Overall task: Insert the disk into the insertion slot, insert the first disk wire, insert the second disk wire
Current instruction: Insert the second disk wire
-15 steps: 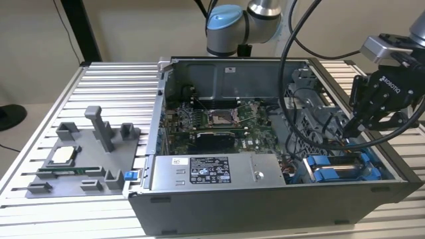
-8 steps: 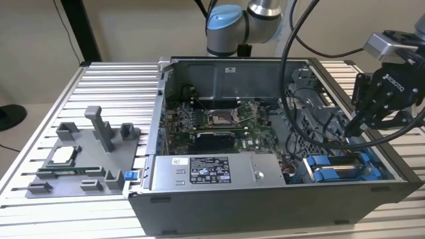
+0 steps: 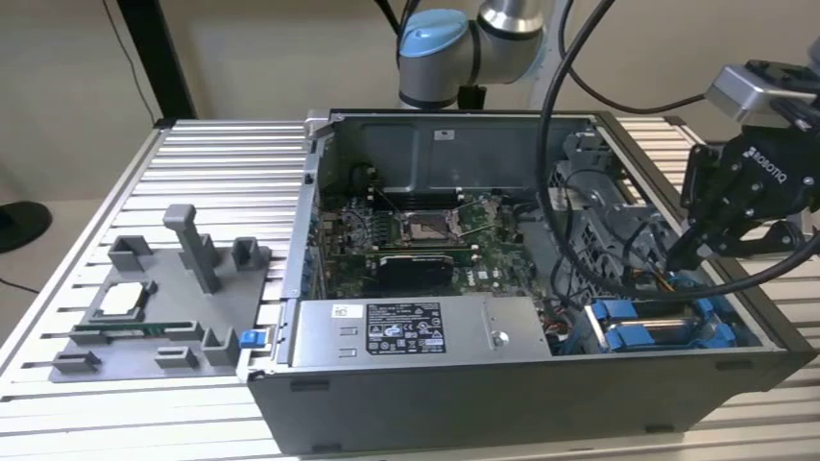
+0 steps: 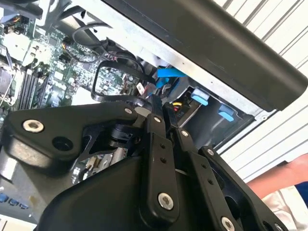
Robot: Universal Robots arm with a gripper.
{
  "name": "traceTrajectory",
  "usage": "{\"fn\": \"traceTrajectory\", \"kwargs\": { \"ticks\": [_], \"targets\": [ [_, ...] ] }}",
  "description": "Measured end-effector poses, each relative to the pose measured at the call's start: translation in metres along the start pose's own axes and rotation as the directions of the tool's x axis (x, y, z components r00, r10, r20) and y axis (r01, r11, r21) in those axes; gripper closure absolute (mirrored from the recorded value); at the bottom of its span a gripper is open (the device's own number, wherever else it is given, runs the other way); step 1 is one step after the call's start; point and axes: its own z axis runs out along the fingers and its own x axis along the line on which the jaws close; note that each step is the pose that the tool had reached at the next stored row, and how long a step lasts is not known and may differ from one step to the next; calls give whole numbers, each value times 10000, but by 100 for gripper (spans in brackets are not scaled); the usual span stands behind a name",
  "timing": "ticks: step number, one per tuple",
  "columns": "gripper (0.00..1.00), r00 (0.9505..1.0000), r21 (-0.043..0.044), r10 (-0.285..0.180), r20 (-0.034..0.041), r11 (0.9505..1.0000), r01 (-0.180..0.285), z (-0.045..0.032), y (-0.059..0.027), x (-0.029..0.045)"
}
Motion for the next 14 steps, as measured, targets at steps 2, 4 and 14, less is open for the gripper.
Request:
{"fn": "traceTrajectory", "kwargs": {
  "ticks": [2,4,14],
  "targets": [
    [100,10000,1,-2,15,10000,2,4,26,34],
    [100,10000,2,-6,31,10000,6,8,52,68],
    [100,9999,8,-22,126,10000,22,26,173,221]
  ]
}}
